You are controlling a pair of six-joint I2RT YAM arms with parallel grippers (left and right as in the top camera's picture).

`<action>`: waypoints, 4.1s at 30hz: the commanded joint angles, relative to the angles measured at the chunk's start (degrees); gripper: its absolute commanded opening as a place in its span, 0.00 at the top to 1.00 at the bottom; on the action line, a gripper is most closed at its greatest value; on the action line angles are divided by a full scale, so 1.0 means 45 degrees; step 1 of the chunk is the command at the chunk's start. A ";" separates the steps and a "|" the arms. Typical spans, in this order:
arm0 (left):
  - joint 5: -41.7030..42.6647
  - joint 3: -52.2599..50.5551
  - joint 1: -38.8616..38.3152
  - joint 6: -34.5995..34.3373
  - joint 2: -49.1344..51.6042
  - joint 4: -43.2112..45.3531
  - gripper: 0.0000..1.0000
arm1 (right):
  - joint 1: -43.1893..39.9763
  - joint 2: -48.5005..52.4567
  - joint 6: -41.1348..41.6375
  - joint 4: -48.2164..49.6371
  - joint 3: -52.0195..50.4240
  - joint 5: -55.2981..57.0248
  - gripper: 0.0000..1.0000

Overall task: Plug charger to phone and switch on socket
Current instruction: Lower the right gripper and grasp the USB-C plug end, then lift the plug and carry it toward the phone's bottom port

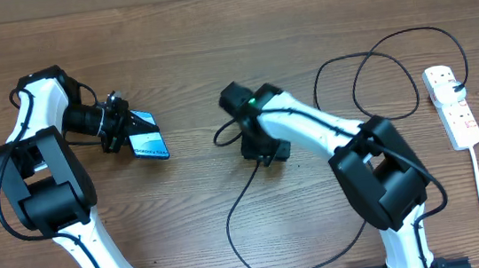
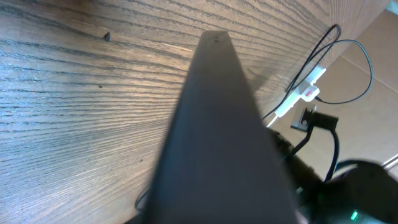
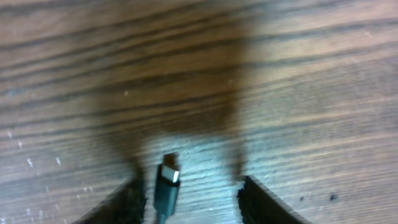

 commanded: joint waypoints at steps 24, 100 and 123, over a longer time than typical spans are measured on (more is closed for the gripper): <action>0.0437 0.0165 -0.0005 -0.0078 -0.0447 -0.0019 0.96 | 0.0199 0.0136 0.1783 0.0758 -0.0724 -0.0933 0.82; 0.8286 0.0165 -0.0238 1.0360 -0.0452 -0.3211 0.96 | -0.0767 -0.0709 -1.2978 0.3026 -0.0384 -1.9074 0.96; 0.8777 0.0165 -0.1054 0.8956 -0.0452 -0.3211 0.96 | -0.0826 -0.0709 -0.7140 0.8417 -0.0374 -1.9108 0.96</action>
